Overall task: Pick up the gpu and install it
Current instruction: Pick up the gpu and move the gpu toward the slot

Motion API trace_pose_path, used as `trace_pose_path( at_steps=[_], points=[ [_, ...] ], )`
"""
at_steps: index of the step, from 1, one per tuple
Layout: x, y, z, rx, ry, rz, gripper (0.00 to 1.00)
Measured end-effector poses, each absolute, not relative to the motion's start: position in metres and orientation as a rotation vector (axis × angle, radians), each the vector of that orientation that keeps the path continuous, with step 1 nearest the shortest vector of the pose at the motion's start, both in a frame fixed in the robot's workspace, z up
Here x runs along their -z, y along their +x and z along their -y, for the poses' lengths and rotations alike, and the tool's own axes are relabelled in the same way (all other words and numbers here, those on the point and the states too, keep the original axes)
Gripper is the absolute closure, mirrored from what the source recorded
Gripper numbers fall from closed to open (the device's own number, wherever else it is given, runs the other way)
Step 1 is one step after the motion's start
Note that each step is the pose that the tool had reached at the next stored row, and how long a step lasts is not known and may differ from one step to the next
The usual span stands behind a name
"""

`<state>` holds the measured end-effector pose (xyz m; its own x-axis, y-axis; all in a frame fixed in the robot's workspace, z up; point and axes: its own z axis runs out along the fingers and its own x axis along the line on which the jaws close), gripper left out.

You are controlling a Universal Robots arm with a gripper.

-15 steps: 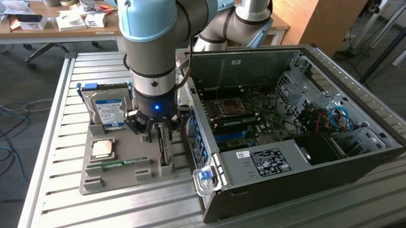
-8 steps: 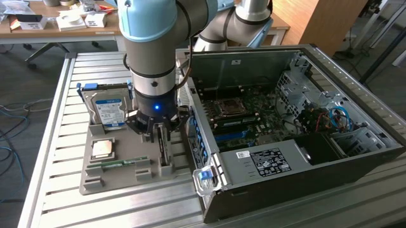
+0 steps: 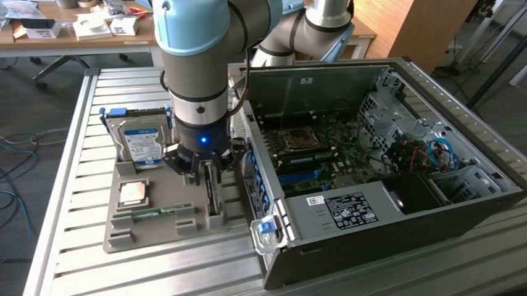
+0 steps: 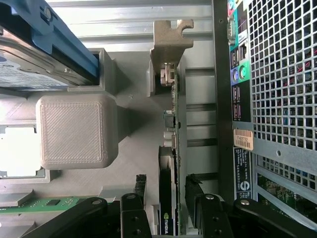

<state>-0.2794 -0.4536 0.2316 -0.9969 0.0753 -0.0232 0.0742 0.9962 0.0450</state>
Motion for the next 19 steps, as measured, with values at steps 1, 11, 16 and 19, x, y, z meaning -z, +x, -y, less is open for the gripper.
trace_pose_path(
  at_steps=[1,11,16,19],
  points=[
    [-0.2316,-0.2794,0.4536,-0.069,0.116,-3.114,0.55],
    [-0.2315,-0.2794,0.4536,-0.069,0.117,-3.114,0.55],
    [-0.2315,-0.2794,0.4536,-0.069,0.117,-3.114,0.64],
    [-0.2315,-0.2794,0.4536,-0.069,0.117,-3.114,0.64]
  ],
)
